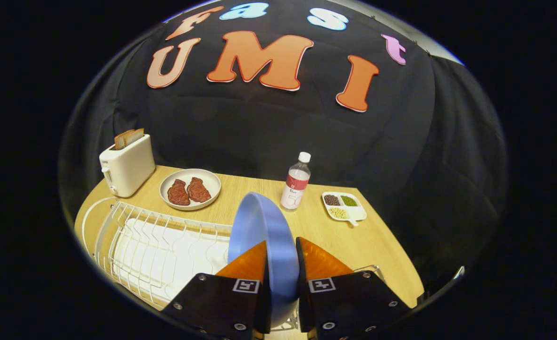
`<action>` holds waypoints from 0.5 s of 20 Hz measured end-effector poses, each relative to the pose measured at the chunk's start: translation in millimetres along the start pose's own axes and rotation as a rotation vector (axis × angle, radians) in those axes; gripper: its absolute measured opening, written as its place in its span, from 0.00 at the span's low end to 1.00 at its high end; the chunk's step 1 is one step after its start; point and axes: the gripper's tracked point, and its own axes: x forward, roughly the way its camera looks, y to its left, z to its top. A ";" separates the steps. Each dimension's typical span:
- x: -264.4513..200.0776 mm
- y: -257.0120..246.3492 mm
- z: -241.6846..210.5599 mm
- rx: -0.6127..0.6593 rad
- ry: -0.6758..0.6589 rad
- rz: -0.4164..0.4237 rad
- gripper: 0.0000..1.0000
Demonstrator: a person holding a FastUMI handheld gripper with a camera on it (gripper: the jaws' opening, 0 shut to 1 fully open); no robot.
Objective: Take the plate from the dish rack, then take the spoon from the basket and place it into the plate.
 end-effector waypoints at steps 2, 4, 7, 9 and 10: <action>-6.1 -1.0 11.2 -0.030 -0.022 -0.021 0.23; -16.5 2.8 13.4 -0.012 -0.025 -0.004 0.23; -37.9 2.5 8.2 0.038 -0.019 0.032 0.23; -53.9 1.2 5.9 0.075 -0.026 0.058 0.23; -62.0 -1.3 4.2 0.091 -0.030 0.065 0.23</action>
